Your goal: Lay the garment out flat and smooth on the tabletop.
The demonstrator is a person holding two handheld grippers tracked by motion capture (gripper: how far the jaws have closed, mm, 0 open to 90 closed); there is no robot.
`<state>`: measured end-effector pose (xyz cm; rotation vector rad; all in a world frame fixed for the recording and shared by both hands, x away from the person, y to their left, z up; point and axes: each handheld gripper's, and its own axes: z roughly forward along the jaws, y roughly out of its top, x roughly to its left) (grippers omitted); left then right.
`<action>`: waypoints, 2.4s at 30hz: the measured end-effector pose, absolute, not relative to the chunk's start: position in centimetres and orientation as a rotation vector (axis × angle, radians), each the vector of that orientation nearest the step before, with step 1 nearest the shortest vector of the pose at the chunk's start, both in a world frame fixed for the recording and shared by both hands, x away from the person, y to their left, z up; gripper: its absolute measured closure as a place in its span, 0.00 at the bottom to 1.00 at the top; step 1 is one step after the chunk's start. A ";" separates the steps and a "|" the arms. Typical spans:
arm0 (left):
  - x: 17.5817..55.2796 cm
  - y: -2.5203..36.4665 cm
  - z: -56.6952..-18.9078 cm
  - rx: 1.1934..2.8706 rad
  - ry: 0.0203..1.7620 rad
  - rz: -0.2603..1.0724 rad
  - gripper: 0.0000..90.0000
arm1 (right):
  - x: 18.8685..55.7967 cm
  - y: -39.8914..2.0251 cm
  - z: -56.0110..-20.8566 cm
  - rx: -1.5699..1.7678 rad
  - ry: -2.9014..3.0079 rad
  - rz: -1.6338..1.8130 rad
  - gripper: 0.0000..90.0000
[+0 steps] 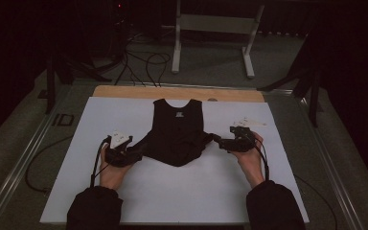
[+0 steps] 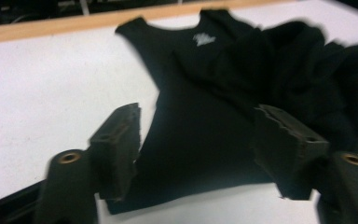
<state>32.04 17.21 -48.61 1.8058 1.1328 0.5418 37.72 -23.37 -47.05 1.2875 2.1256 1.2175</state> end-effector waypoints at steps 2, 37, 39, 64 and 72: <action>31.5 17.6 -48.3 1.781 1.125 0.538 0.29 | 38.4 -23.1 -47.8 1.309 2.147 1.187 0.22; 33.5 15.7 -52.5 2.070 1.214 0.494 0.55 | 37.5 -24.6 -49.9 1.392 2.247 1.071 0.99; 33.4 15.7 -52.5 2.078 1.210 0.505 0.56 | 37.1 -25.2 -50.0 1.414 2.235 1.053 0.99; 33.3 15.8 -52.7 2.042 1.218 0.491 0.54 | 32.9 -18.3 -47.4 0.974 2.367 1.187 0.74; 33.3 15.9 -52.7 2.037 1.219 0.484 0.53 | 33.8 -12.9 -49.7 0.780 2.443 1.047 0.75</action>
